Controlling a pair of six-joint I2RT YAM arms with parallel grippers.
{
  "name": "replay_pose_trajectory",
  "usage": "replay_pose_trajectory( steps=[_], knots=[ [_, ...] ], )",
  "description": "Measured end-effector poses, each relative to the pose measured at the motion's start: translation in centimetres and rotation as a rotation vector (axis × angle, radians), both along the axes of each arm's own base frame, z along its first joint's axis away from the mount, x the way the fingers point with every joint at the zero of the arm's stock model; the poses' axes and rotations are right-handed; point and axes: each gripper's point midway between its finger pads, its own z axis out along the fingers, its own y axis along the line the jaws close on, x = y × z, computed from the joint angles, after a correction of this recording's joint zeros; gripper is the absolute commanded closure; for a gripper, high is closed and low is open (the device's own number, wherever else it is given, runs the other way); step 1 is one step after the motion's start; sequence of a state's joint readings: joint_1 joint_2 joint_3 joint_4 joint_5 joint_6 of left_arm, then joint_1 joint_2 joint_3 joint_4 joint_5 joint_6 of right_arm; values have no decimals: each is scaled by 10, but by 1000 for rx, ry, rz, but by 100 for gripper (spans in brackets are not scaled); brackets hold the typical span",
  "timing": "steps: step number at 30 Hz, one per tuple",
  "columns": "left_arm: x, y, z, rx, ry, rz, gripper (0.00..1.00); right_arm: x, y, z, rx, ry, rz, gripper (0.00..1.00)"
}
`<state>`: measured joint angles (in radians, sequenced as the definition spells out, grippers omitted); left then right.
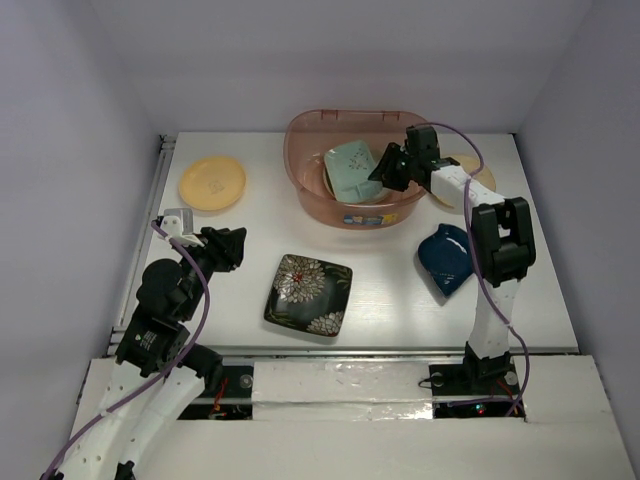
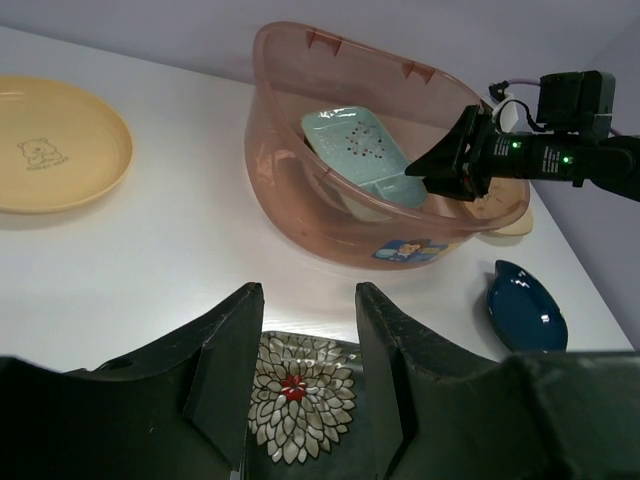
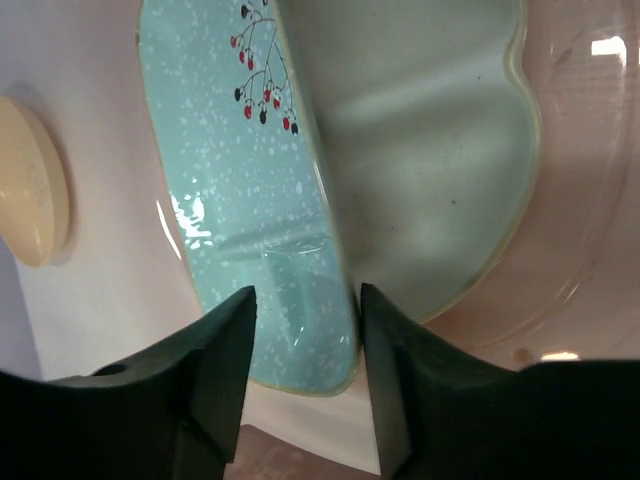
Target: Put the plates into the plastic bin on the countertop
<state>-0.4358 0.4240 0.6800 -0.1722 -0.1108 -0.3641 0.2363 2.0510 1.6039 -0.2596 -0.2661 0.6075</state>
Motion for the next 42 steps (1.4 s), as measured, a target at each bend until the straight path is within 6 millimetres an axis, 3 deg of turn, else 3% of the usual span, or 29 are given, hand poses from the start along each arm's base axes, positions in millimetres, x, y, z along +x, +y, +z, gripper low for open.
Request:
replay_pose_trajectory(
  steps=[4, 7, 10, 13, 15, 17, 19, 23, 25, 27, 30, 31, 33, 36, 42],
  knots=[
    [0, 0, 0, 0, 0, -2, 61, 3, -3, 1, -12, -11, -15, 31],
    [0, 0, 0, 0, 0, -2, 61, 4, -5, 7, -17, -26, -25, 25],
    [0, 0, 0, 0, 0, -2, 61, 4, -9, 29, -19, -80, -42, 25],
    [0, 0, 0, 0, 0, -3, 61, -2, -16, 65, -18, -160, -69, 26],
    [0, -1, 0, 0, -1, -5, 61, -7, -23, 95, -19, -228, -91, 34],
    [-1, -1, 0, -1, -1, -6, 61, -12, -32, 128, -19, -312, -126, 80],
    [-1, -1, 0, -1, -1, -6, 61, -21, -44, 156, -8, -381, -174, 100],
    [-2, -1, 2, -3, -6, -13, 63, -43, -96, 184, 24, -469, -340, 100],
    [-4, -2, 3, -7, -13, -19, 65, -51, -133, 181, 35, -470, -450, 100],
    [-5, -3, 5, -10, -22, -27, 68, -57, -180, 164, 40, -455, -579, 100],
    [-7, -3, 8, -14, -31, -34, 74, -72, -240, 116, 34, -364, -760, 65],
    [-8, -3, 8, -14, -35, -36, 76, -79, -258, 97, 28, -326, -814, 46],
    [-9, -3, 9, -16, -40, -40, 76, -91, -284, 65, 16, -254, -903, 38],
    [-12, -4, 12, -20, -50, -47, 76, -96, -301, 34, 5, -179, -958, 37],
    [-13, -4, 13, -24, -57, -52, 76, -87, -304, -15, 33, -57, -965, 41]
  ],
)
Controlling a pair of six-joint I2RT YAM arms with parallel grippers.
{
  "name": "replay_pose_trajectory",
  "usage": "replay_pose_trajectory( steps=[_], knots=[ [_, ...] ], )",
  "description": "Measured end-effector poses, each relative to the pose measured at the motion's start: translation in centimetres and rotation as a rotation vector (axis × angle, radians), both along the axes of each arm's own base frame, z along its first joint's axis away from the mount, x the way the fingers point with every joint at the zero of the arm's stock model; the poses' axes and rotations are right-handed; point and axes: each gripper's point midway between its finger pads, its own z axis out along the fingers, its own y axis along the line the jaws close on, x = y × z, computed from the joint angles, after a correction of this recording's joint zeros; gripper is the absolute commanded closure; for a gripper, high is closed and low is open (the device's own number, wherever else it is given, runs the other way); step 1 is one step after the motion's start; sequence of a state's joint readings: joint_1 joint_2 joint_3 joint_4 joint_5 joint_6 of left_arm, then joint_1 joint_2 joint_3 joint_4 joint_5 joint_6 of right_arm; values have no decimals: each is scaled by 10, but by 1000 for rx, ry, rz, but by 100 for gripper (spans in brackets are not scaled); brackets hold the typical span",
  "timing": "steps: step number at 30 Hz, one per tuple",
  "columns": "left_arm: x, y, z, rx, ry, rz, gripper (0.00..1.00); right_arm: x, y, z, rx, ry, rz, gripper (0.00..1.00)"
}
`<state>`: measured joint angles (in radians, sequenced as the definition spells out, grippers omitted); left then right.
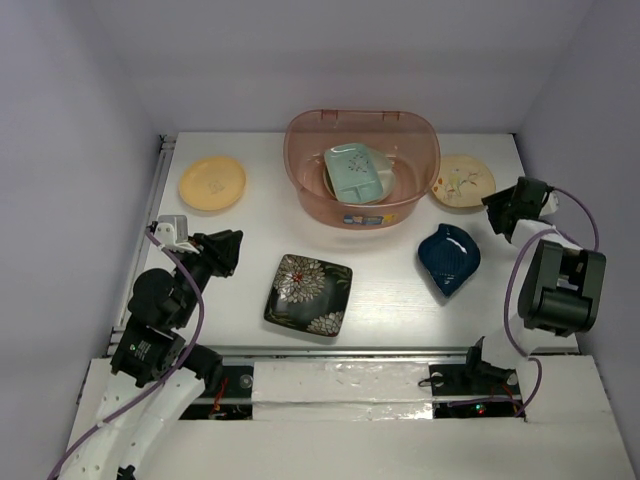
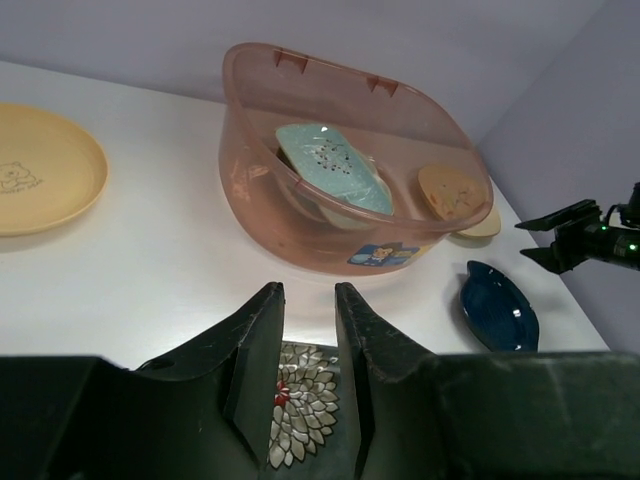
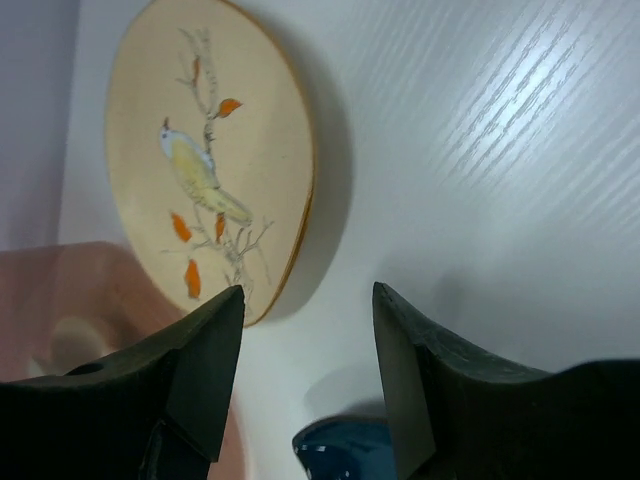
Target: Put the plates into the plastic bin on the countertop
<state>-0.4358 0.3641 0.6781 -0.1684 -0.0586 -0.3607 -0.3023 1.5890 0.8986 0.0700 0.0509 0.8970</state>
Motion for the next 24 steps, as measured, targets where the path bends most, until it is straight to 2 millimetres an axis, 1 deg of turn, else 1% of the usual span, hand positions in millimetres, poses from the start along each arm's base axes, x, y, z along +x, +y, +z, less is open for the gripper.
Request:
replay_pose_trajectory(
  steps=[2, 4, 7, 10, 12, 13, 16, 19, 24],
  knots=[
    [0, 0, 1, -1, -2, -2, 75, 5, -5, -13, 23, 35, -4, 41],
    [-1, 0, 0, -1, -2, -2, 75, 12, -8, -17, 44, 51, 0, 42],
    [-1, 0, 1, -1, -2, -3, 75, 25, -10, -10, 68, 35, 18, 44],
    [-1, 0, 1, -1, -3, -4, 75, 37, -9, 0, 89, 5, 41, 51],
    [-2, 0, 2, -3, -6, -6, 74, 42, -5, -2, 118, 1, 57, 52],
    [-2, 0, 2, -4, -9, -6, 74, 42, -2, -7, 138, 6, 62, 52],
    [-4, 1, 5, -9, -20, -6, 74, 41, 5, -29, 203, 48, 66, 52],
    [-5, 1, 7, -13, -28, -6, 74, 36, 11, -47, 260, 95, 56, 52],
    [-9, 3, 11, -22, -47, -6, 73, 33, 13, -50, 289, 104, 35, 48]
  ],
)
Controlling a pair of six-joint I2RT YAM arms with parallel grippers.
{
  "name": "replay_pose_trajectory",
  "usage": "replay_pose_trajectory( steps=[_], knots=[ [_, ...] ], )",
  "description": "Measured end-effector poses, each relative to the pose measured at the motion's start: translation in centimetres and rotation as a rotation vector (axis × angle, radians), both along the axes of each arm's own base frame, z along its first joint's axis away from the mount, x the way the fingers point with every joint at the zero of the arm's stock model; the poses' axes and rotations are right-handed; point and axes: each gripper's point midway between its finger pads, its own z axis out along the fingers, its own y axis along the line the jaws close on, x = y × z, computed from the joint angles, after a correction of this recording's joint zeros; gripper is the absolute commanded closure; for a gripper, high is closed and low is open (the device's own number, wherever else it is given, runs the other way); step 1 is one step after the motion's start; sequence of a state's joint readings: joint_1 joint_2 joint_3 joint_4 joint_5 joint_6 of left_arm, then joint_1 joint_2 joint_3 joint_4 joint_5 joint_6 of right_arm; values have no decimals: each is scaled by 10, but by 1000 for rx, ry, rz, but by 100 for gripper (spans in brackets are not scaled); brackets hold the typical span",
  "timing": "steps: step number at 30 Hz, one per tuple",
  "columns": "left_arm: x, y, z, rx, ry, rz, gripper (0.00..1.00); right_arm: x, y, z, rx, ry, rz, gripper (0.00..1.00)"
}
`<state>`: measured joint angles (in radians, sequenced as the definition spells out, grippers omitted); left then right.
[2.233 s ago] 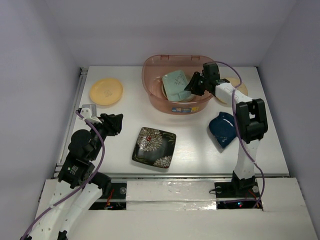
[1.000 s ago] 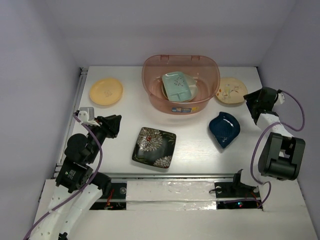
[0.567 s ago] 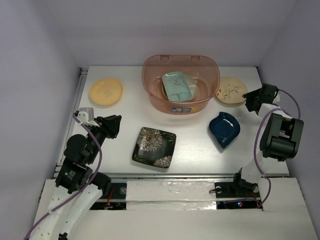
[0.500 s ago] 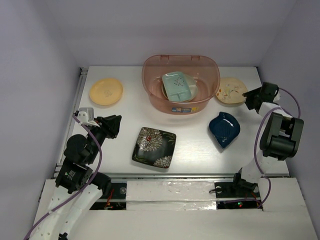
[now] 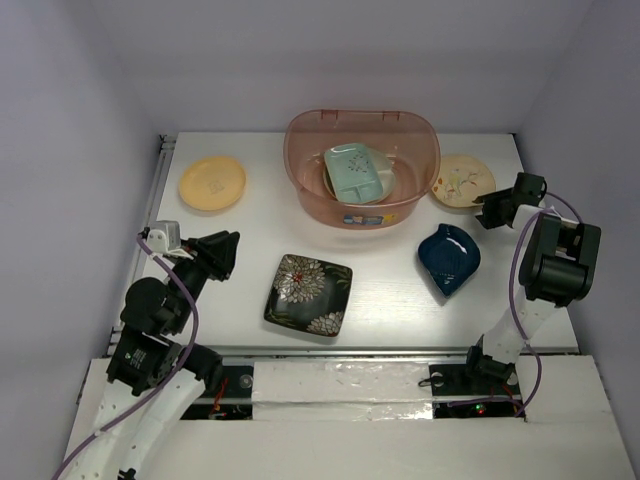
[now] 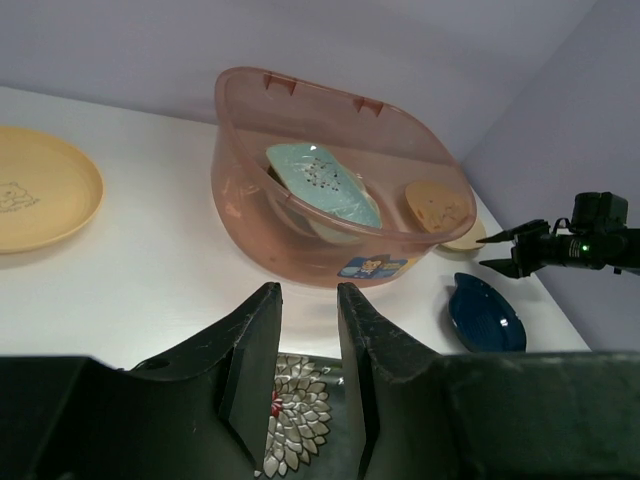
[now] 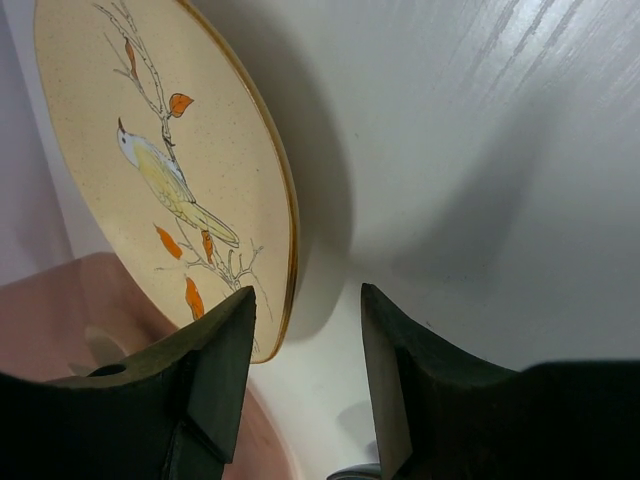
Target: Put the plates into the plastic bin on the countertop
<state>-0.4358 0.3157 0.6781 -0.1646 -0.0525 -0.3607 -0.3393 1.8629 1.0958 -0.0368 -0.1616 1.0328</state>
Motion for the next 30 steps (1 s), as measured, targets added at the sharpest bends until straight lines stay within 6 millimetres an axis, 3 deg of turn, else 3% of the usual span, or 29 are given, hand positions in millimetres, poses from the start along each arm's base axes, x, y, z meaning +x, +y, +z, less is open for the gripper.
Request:
replay_pose_trajectory(
  steps=[7, 15, 23, 25, 28, 30],
  knots=[
    [-1, 1, 1, -3, -6, 0, 73, 1, 3, -1, 32, -1, -12, 46],
    [-1, 1, 1, -3, -6, 1, 73, 14, 0, -6, 69, 13, -37, 62],
    [0, 2, 1, -3, -6, 9, 73, 27, 0, -1, 64, 65, -64, 58],
    [0, 3, 1, -3, -6, 13, 73, 30, 2, -3, 65, 99, -68, 62],
    [1, 5, 1, -4, -5, 25, 73, 33, 3, -8, 56, 144, -78, 84],
    [1, 6, 1, -4, -5, 32, 73, 33, 6, -9, 60, 163, -84, 88]
  ],
)
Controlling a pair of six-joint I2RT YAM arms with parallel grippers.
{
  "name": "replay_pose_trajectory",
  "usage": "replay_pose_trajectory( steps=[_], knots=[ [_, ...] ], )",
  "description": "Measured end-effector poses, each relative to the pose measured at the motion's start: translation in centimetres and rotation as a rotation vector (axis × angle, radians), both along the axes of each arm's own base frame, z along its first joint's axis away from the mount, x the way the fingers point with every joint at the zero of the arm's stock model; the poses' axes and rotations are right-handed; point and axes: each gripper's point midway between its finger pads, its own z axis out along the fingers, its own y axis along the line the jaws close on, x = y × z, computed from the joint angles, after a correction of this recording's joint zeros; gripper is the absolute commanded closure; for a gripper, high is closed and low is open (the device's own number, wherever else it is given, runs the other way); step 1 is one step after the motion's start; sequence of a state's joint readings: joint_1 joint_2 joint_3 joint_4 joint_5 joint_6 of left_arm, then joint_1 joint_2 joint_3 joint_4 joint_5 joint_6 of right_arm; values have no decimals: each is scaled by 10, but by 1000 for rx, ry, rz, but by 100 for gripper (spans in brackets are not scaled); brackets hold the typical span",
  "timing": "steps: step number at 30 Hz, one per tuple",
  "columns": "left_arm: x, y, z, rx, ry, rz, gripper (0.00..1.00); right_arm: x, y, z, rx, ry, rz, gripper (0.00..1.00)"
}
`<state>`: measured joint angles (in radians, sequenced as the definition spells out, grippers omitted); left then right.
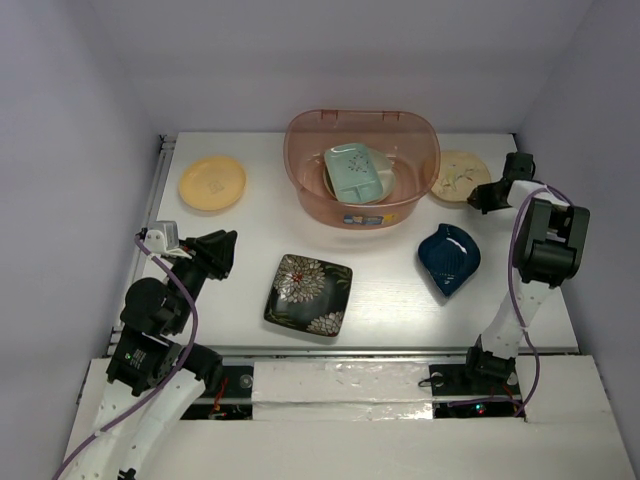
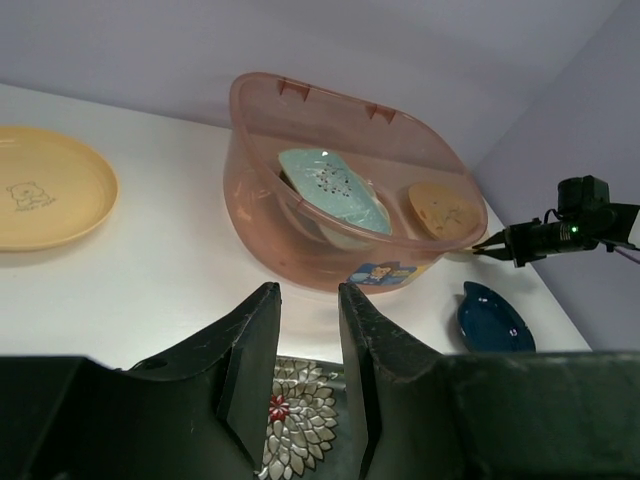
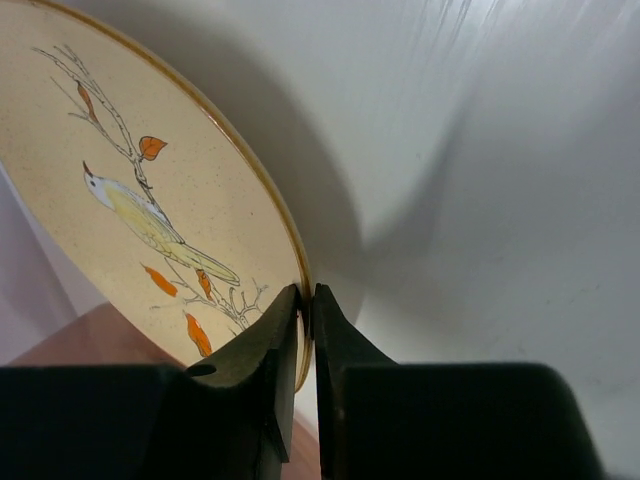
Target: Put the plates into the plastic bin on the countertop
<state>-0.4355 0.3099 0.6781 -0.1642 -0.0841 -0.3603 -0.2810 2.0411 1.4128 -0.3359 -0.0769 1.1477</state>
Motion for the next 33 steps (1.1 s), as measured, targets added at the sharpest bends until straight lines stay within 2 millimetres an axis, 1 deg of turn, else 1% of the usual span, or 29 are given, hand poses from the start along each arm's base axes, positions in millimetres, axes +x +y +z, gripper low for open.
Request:
replay_pose_trajectory(
  steps=[1, 4, 10, 11, 16, 19, 21, 26, 33],
  knots=[
    [0, 0, 0, 0, 1, 3, 73, 0, 1, 0, 2, 6, -1, 88],
    [1, 1, 0, 1, 2, 6, 73, 2, 2, -1, 7, 32, -5, 83],
    [2, 2, -1, 1, 5, 12, 73, 4, 0, -1, 11, 48, -15, 82],
    [2, 2, -1, 2, 6, 14, 73, 4, 0, -1, 12, 48, -20, 100],
    [3, 3, -2, 2, 7, 22, 73, 8, 1, 0, 20, 18, -33, 100],
    [3, 3, -2, 2, 7, 23, 73, 3, 2, 0, 20, -26, -53, 100],
    [3, 3, -2, 3, 8, 23, 73, -2, 4, 5, 18, -61, -66, 100],
    [3, 3, -2, 3, 9, 23, 73, -23, 7, 31, -21, -164, -64, 100],
    [4, 2, -3, 6, 15, 23, 73, -40, -3, 74, -140, -286, -11, 100]
  ],
)
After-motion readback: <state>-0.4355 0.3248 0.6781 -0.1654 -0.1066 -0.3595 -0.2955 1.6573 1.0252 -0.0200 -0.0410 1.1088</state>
